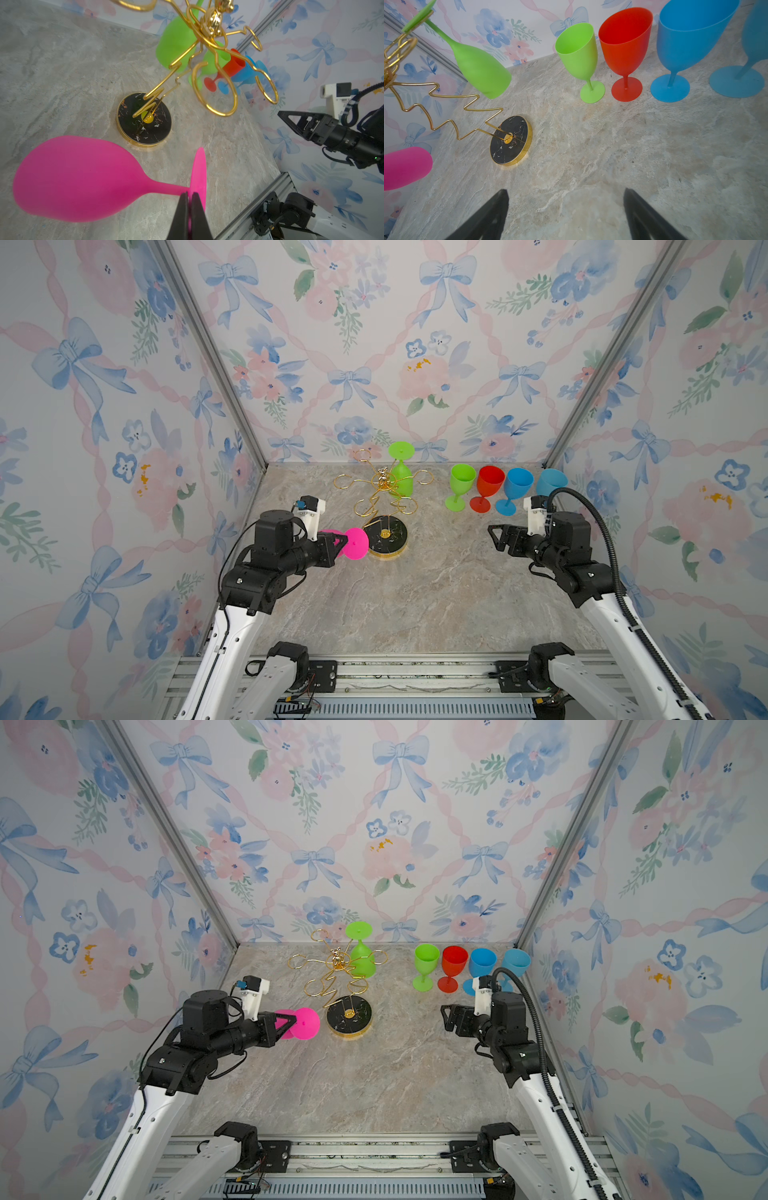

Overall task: Take the wine glass off the wine glass rack
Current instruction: 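Swing the pink glass toward the table center while the right gripper reaches toward it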

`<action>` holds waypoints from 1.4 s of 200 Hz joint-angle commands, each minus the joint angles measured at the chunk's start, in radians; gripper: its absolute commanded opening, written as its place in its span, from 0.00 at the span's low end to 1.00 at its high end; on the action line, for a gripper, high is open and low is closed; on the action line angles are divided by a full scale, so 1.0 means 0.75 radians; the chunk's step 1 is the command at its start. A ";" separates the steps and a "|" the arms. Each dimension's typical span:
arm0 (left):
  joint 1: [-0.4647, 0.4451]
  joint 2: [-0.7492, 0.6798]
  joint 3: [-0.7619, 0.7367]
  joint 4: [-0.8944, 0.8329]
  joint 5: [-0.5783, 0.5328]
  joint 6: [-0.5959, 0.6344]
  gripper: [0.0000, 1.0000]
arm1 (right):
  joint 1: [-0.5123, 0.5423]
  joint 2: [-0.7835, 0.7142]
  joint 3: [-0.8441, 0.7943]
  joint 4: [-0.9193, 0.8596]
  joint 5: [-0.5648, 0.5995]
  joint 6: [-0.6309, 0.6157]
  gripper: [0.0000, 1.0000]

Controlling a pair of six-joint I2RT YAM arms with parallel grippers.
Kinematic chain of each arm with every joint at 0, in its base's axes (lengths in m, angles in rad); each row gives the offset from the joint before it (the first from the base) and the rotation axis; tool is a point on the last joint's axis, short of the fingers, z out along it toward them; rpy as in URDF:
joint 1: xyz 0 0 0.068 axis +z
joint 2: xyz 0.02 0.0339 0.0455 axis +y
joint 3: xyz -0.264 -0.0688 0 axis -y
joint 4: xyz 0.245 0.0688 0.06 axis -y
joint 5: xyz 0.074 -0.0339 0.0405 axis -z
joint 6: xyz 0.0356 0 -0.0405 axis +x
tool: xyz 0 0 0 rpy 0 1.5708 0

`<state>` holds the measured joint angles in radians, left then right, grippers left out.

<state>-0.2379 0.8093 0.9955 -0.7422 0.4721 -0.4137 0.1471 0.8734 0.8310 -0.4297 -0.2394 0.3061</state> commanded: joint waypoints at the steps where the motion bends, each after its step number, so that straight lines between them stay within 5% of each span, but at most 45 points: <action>1: -0.082 -0.029 -0.016 -0.083 -0.039 -0.030 0.00 | 0.015 0.001 0.016 -0.008 0.000 -0.005 0.89; 109: -0.334 0.111 0.067 -0.101 0.168 -0.038 0.00 | 0.016 0.026 0.029 0.000 -0.001 0.017 0.89; 204: -1.080 0.502 0.263 0.375 -0.160 0.014 0.00 | 0.017 0.032 0.069 -0.091 0.069 0.044 0.89; 238: -1.249 0.660 0.340 0.466 -0.358 0.265 0.00 | 0.015 0.052 0.117 -0.193 0.143 0.023 0.89; 280: -1.314 0.683 0.299 0.579 -0.540 0.526 0.00 | 0.011 0.111 0.196 -0.354 0.177 -0.003 0.89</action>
<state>-1.2026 1.3384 1.2251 -0.4046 0.1963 -0.1883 0.1478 0.9371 0.9340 -0.5884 -0.1375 0.3206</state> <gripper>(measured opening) 0.050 0.888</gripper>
